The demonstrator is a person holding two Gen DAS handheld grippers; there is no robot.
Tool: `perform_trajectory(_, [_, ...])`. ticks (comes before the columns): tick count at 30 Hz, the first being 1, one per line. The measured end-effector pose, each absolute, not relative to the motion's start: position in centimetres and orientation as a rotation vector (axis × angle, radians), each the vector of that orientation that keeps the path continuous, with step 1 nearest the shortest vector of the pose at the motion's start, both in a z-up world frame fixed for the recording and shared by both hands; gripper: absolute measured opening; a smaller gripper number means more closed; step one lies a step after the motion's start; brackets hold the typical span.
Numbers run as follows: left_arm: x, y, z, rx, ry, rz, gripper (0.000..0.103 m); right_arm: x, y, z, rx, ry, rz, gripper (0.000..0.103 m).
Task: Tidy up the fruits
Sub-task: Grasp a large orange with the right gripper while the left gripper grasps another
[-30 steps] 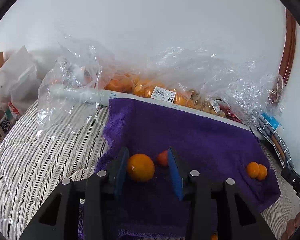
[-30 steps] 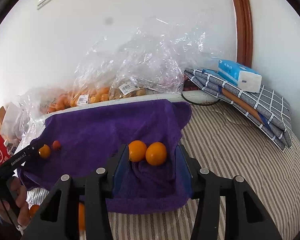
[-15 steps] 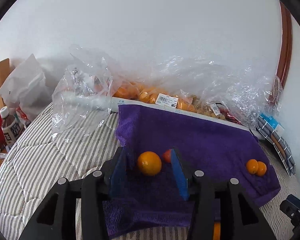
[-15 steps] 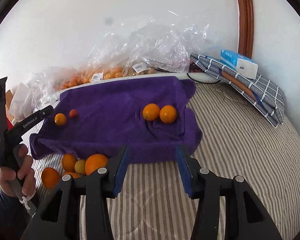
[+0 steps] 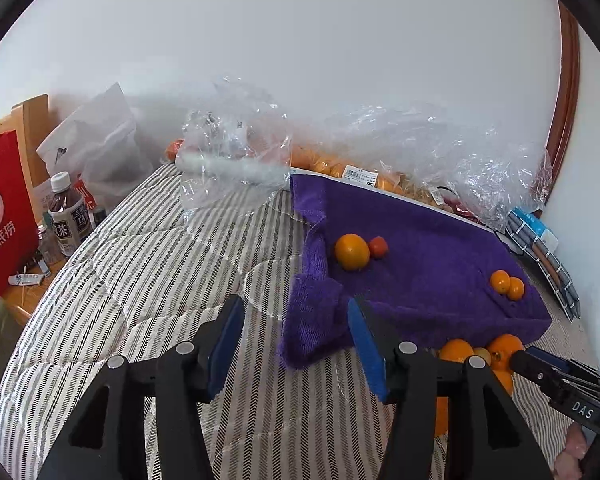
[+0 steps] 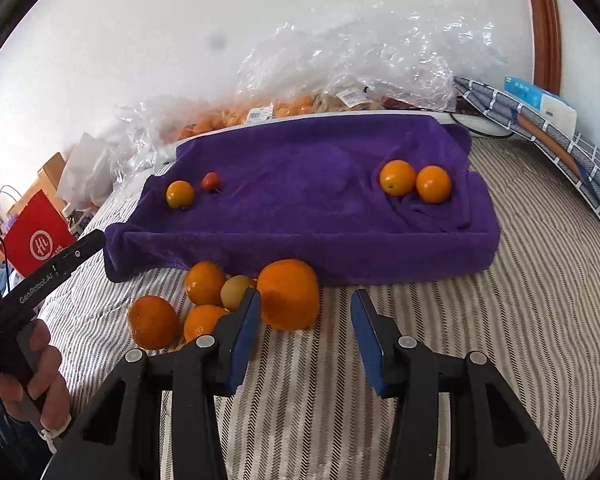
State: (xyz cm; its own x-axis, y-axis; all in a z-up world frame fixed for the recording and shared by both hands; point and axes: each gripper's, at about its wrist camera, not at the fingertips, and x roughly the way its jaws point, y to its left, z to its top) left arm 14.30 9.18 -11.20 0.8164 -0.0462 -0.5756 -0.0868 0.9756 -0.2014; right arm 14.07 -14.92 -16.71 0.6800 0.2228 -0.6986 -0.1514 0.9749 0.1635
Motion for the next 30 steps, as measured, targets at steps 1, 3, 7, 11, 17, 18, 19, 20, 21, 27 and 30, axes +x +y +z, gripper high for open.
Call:
perform_trajectory(1, [14.2, 9.2, -11.2, -0.225, 0.619, 0.02, 0.057, 14.4, -14.7, -16.9, 0.101, 0.804, 0.22, 0.047])
perform_trajectory(3, [14.5, 9.2, -11.3, -0.224, 0.629, 0.022, 0.058, 15.0, -14.4, -17.4, 0.105, 0.825, 0.222, 0.047])
perform_trajectory(7, [14.6, 9.0, -11.4, -0.225, 0.634, 0.01, 0.058, 15.8, -14.5, -17.9, 0.135, 0.836, 0.207, 0.047])
perform_trajectory(11, [14.5, 9.0, -11.5, -0.233, 0.636, -0.007, 0.058, 16.0, -14.6, -18.0, 0.142, 0.825, 0.216, 0.04])
perform_trajectory(17, [14.3, 7.7, -11.7, -0.233, 0.666, -0.13, 0.058, 14.4, -16.1, -17.5, 0.124, 0.786, 0.171, 0.039])
perform_trajectory(18, [14.2, 7.3, -11.7, -0.228, 0.67, -0.159, 0.058, 13.9, -16.7, -17.4, 0.12, 0.774, 0.148, 0.039])
perform_trajectory(19, [14.1, 6.9, -11.8, -0.222, 0.677, -0.189, 0.058, 13.5, -17.4, -17.4, 0.115, 0.768, 0.123, 0.039])
perform_trajectory(20, [14.0, 6.4, -11.8, -0.215, 0.689, -0.223, 0.058, 13.3, -17.9, -17.4, 0.114, 0.77, 0.11, 0.039])
perform_trajectory(21, [14.0, 5.9, -11.9, -0.21, 0.701, -0.252, 0.058, 13.1, -18.6, -17.5, 0.12, 0.776, 0.099, 0.039])
perform_trajectory(27, [13.9, 3.7, -12.7, -0.179, 0.77, -0.365, 0.058, 11.7, -21.4, -17.4, 0.117, 0.757, 0.028, 0.039])
perform_trajectory(30, [14.1, 3.3, -13.1, -0.2, 0.809, -0.418, 0.058, 11.4, -22.2, -17.5, 0.142, 0.752, 0.046, 0.039])
